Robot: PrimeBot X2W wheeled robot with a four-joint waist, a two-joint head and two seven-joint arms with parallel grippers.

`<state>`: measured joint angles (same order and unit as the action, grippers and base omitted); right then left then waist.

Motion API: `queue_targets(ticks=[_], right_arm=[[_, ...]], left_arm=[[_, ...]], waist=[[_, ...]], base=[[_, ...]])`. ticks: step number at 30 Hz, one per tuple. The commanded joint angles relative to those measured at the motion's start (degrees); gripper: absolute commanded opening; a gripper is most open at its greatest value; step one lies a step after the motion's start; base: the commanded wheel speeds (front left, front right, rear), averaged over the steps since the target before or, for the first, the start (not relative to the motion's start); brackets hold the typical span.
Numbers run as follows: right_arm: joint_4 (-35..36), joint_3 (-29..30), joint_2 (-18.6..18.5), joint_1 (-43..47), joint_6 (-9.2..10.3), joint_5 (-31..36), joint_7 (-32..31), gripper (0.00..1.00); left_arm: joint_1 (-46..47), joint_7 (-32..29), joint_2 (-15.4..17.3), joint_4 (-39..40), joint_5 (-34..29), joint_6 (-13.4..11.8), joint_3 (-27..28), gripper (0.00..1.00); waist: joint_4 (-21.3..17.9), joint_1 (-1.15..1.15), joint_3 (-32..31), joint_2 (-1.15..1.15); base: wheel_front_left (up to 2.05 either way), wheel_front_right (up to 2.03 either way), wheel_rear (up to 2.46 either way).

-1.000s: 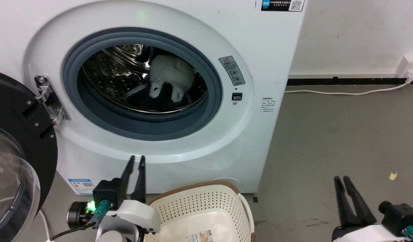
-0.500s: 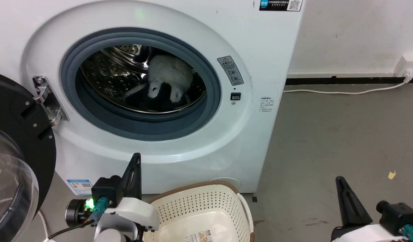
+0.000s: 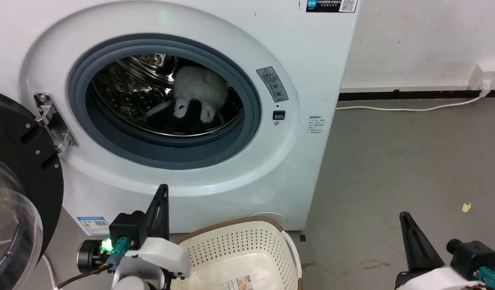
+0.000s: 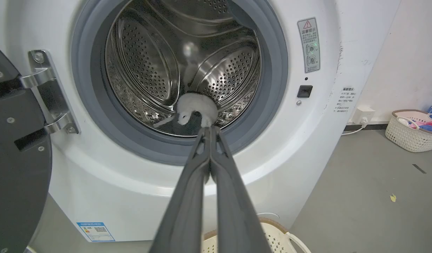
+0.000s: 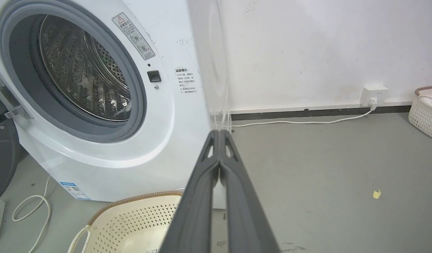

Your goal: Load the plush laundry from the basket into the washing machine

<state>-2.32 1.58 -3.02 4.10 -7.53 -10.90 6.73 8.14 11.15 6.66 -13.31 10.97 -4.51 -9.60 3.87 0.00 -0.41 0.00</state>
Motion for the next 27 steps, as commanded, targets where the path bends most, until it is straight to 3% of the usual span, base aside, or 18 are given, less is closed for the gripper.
queue_targets(ticks=[1,27], right_arm=[[0.38,-0.09,0.03,-0.88,0.01,0.71,-0.17,0.00],[0.92,-0.49,0.06,-1.76,0.02,3.51,-1.97,0.00]], left_arm=[[-1.07,-0.27,-0.05,0.63,-0.61,0.34,0.45,0.00],[-3.01,-3.26,-1.08,4.11,-3.46,1.49,2.96,0.00]], waist=[[-0.05,0.00,0.01,0.00],[-1.10,0.00,0.12,0.00]], base=[[0.00,0.00,0.00],[0.00,0.00,0.00]])
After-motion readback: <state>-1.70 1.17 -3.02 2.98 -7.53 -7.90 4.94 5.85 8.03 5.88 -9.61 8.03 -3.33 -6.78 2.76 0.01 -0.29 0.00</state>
